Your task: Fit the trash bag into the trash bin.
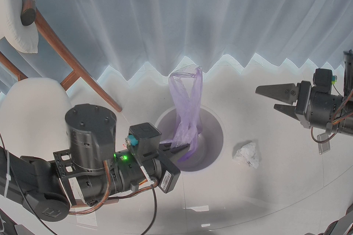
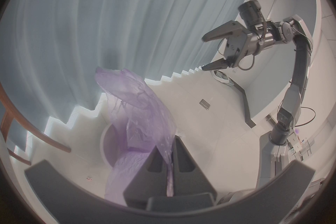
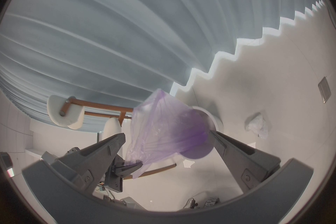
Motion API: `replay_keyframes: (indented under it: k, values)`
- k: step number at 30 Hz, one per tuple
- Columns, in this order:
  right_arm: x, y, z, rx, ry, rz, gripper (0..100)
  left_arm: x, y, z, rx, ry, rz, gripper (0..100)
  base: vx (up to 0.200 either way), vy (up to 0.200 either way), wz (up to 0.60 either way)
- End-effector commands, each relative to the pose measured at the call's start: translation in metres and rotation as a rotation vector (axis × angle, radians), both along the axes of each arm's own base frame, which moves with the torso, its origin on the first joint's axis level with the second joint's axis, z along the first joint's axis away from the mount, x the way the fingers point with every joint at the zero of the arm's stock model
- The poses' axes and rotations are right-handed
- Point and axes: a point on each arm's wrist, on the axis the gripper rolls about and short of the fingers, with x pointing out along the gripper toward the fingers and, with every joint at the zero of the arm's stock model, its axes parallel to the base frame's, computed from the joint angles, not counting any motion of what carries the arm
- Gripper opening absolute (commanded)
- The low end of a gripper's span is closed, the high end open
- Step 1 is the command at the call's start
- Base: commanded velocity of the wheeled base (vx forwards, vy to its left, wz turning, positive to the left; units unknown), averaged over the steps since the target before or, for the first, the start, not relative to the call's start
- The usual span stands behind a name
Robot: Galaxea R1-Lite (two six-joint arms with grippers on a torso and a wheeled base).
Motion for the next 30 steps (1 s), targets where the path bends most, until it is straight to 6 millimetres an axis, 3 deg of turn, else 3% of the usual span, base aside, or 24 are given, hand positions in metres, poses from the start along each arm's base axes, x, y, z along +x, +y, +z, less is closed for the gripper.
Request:
replay_keyframes:
  k: [1,13,27,30]
  values:
    - [0.010,0.007,-0.019,-0.030,0.074,0.010,100,-0.002,-0.010,-0.008,0.022,0.017,-0.027,0,0.000,0.000,0.00]
    - [0.016,0.013,-0.033,-0.050,0.117,0.026,100,-0.006,-0.022,-0.017,0.041,0.033,-0.064,0,0.000,0.000,0.00]
    - [0.062,0.035,-0.062,-0.077,0.137,0.000,100,-0.005,-0.021,-0.016,0.030,0.029,-0.048,0,0.000,0.000,0.00]
    - [0.072,0.039,-0.060,-0.074,0.119,-0.018,100,-0.005,-0.020,-0.016,0.031,0.032,-0.046,0,0.000,0.000,0.00]
